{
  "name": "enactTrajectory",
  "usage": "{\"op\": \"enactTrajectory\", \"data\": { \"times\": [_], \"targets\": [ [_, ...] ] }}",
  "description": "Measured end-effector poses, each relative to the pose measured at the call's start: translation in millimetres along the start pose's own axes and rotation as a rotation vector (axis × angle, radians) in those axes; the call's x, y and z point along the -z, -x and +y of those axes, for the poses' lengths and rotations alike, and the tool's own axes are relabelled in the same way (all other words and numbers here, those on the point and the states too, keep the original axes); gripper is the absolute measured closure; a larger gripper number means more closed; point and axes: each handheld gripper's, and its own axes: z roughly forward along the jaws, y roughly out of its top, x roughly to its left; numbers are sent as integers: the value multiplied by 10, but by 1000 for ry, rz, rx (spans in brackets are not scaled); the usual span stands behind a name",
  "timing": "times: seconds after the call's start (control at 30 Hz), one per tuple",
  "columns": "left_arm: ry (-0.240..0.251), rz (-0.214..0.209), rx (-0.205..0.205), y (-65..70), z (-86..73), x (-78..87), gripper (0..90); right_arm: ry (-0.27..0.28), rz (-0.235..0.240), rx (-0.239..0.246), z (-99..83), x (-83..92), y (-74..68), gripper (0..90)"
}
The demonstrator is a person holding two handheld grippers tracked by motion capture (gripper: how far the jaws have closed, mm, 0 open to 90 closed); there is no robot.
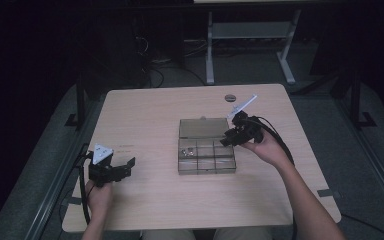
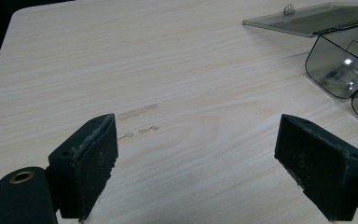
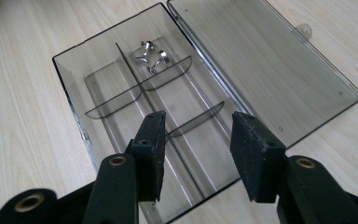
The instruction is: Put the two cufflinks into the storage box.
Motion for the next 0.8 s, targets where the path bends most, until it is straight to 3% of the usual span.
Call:
{"op": "enactTrajectory", "data": {
  "times": [0.8],
  "targets": [
    [-5, -1, -12, 12, -2, -13, 129, 12, -5, -64, -341, 166, 94, 533]
  ]
}}
